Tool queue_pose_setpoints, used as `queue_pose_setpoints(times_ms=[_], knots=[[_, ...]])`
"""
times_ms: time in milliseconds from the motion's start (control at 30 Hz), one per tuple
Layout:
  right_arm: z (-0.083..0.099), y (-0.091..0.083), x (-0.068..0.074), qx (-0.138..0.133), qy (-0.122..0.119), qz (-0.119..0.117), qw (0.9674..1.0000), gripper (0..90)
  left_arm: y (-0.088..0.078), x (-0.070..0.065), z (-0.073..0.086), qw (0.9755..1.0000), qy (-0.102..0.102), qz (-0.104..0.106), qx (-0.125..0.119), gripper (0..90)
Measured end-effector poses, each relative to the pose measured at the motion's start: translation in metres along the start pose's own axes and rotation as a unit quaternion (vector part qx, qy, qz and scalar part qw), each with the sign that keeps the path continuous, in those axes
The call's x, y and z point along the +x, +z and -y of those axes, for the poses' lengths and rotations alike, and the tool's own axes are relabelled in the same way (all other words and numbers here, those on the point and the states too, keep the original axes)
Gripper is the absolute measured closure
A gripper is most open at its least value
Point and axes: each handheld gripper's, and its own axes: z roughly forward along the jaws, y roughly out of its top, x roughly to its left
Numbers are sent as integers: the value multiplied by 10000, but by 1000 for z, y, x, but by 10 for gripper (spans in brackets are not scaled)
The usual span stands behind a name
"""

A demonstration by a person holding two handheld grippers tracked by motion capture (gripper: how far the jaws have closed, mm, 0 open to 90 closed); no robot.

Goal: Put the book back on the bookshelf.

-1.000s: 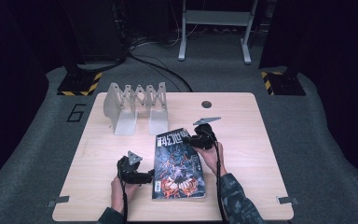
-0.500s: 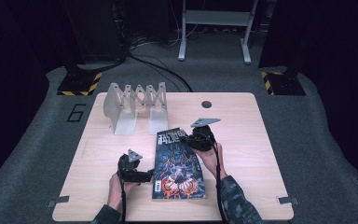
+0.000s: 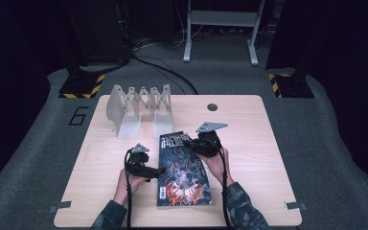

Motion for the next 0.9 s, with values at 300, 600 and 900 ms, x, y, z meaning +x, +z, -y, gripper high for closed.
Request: queue_pose_setpoints(times_ms=[300,600,900], knots=[[0,-5,6,-122,-35,-60,9999,882,16,-5,-8,9996,75,154,219,9],[2,-3,6,-191,-65,-151,9997,883,22,-7,-9,9993,124,281,197,170],[17,10,-11,66,345,-53,9994,882,21,-6,-8,9995,153,31,286,343]])
